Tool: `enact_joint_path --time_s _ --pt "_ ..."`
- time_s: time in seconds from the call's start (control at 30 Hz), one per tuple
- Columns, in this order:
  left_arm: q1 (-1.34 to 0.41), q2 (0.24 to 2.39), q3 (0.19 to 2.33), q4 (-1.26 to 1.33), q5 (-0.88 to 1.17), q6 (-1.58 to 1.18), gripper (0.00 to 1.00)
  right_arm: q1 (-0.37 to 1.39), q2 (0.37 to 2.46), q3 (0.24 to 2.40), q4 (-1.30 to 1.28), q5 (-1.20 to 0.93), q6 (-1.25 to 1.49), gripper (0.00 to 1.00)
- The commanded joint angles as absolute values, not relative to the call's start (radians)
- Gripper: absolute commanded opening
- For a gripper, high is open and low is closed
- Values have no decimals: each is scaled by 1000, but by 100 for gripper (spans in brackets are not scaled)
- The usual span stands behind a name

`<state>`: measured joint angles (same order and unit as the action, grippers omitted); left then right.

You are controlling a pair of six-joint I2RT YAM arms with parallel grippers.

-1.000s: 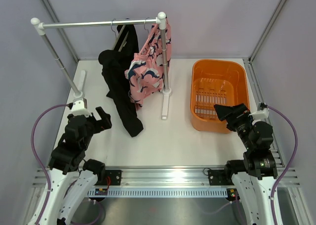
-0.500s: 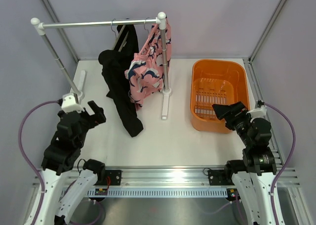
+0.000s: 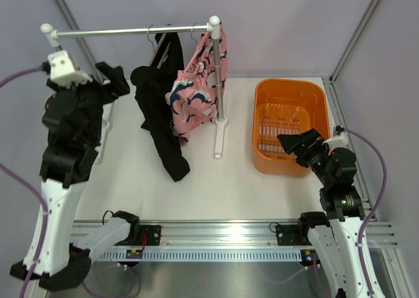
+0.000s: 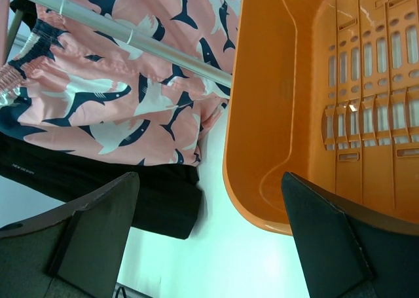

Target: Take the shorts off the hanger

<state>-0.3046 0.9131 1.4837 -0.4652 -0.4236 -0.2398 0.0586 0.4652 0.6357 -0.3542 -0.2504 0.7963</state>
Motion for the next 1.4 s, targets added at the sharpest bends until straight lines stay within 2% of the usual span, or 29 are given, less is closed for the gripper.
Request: enact_joint_path --time_s 0.0,0.17,0.33,0.57,1.1,1.37 --pt "-308 1081 1600 -298 -370 -103 99 55 486 686 -290 -288 767 99" --pt "-308 1320 1877 -353 -278 -23 99 55 538 719 -281 -324 747 99" --pt "-308 1515 2038 -460 -245 -15 98 55 587 721 -256 -360 735 99" --pt "-308 1571 2039 -472 -218 -29 90 55 618 689 -221 -370 726 100" --pt "-308 1660 2071 -554 -143 -6 88 55 646 646 -192 -364 718 99" --pt "-308 1677 2071 -561 -135 -6 77 55 655 629 -184 -362 716 100"
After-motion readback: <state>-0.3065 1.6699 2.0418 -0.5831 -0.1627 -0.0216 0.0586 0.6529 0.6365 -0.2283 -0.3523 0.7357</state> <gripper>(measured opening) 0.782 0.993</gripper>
